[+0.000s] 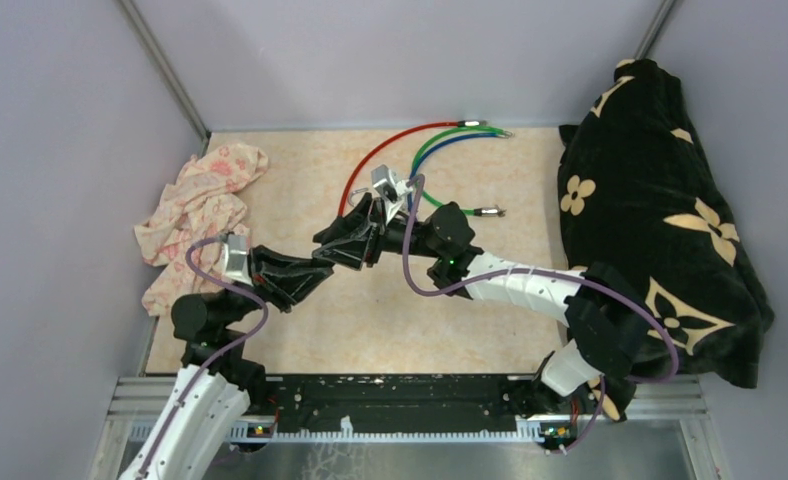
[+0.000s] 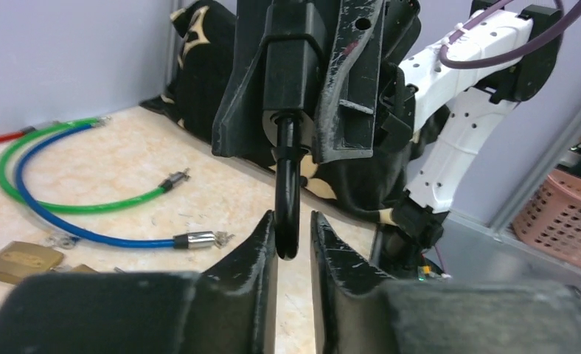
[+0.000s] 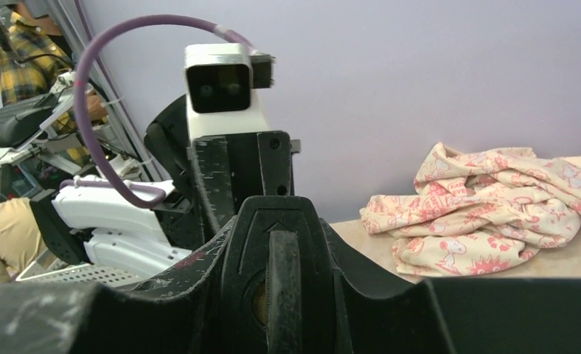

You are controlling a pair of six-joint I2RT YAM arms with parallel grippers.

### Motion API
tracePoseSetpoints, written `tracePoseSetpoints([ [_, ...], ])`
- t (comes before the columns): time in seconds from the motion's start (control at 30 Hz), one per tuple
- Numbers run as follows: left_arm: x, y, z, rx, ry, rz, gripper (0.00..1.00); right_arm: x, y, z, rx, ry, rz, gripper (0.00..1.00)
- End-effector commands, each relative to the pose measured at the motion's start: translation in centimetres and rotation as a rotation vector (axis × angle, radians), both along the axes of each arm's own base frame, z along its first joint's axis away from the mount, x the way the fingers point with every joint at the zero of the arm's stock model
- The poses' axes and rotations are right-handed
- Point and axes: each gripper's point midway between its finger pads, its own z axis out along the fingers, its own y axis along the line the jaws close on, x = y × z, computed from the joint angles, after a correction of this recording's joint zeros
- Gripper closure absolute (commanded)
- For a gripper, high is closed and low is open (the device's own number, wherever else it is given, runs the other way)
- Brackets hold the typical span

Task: Lock with the key
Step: Lock the lock.

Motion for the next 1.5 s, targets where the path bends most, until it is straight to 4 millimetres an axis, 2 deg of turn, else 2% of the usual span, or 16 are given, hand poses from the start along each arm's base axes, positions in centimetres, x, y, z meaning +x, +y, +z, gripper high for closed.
tracePoseSetpoints([
  [0.0, -1.7, 0.9, 2.6, -0.064, -0.156, 0.014, 0.63, 1.9, -0.6, 5.1, 0.130, -0.055, -0.106, 1.00],
  [0.03, -1.6, 1.0, 2.4, -0.065, -0.152, 0.021, 0.56, 2.0, -0.6, 5.3, 0.134, -0.059, -0.111, 1.00],
  [0.1, -1.5, 1.3, 1.9, -0.069, -0.142, 0.035, 0.47, 2.0, -0.7, 5.8, 0.142, -0.071, -0.120, 1.00],
  [0.23, -0.9, 2.1, 1.4, -0.087, -0.129, 0.087, 0.39, 2.1, -0.6, 5.9, 0.132, -0.083, -0.127, 1.00],
  [0.4, 0.5, 3.2, 1.5, -0.135, -0.103, 0.163, 0.37, 1.0, 0.0, 6.0, 0.124, -0.101, -0.073, 1.00],
  [0.53, 0.2, 3.3, 2.4, -0.137, -0.151, 0.161, 0.36, 0.1, 0.2, 5.9, 0.117, -0.118, -0.030, 1.00],
  [0.8, 0.5, 3.1, 2.1, -0.125, -0.137, 0.149, 0.38, -1.0, 1.0, 5.9, 0.128, -0.114, 0.020, 1.00],
  [0.9, 0.5, 2.8, 1.6, -0.110, -0.122, 0.133, 0.42, -1.3, 1.2, 6.0, 0.132, -0.118, 0.030, 1.00],
  [0.97, 0.6, 2.9, 1.5, -0.114, -0.120, 0.138, 0.53, -1.5, 1.5, 5.8, 0.126, -0.118, 0.036, 1.00],
  [1.07, 0.5, 2.9, 1.8, -0.108, -0.146, 0.142, 0.79, -1.7, 1.8, 5.3, 0.119, -0.110, 0.051, 1.00],
  [1.23, 0.2, 2.6, 1.6, -0.091, -0.149, 0.120, 0.98, -1.8, 1.9, 5.3, 0.126, -0.107, 0.060, 1.00],
  [1.3, 0.1, 2.6, 1.5, -0.090, -0.150, 0.117, 1.00, -1.8, 1.9, 5.4, 0.129, -0.109, 0.059, 1.00],
  [1.33, 0.1, 2.5, 1.5, -0.090, -0.146, 0.113, 0.97, -1.9, 1.9, 5.3, 0.128, -0.109, 0.060, 1.00],
  [1.4, 0.3, 2.6, 1.3, -0.095, -0.123, 0.113, 0.71, -1.8, 1.8, 5.4, 0.130, -0.112, 0.058, 1.00],
  [1.43, 0.4, 2.6, 1.1, -0.098, -0.109, 0.117, 0.62, -1.8, 1.8, 5.4, 0.130, -0.112, 0.057, 1.00],
  [1.47, 0.5, 2.6, 0.9, -0.098, -0.101, 0.117, 0.57, -1.9, 1.7, 5.5, 0.133, -0.115, 0.057, 1.00],
])
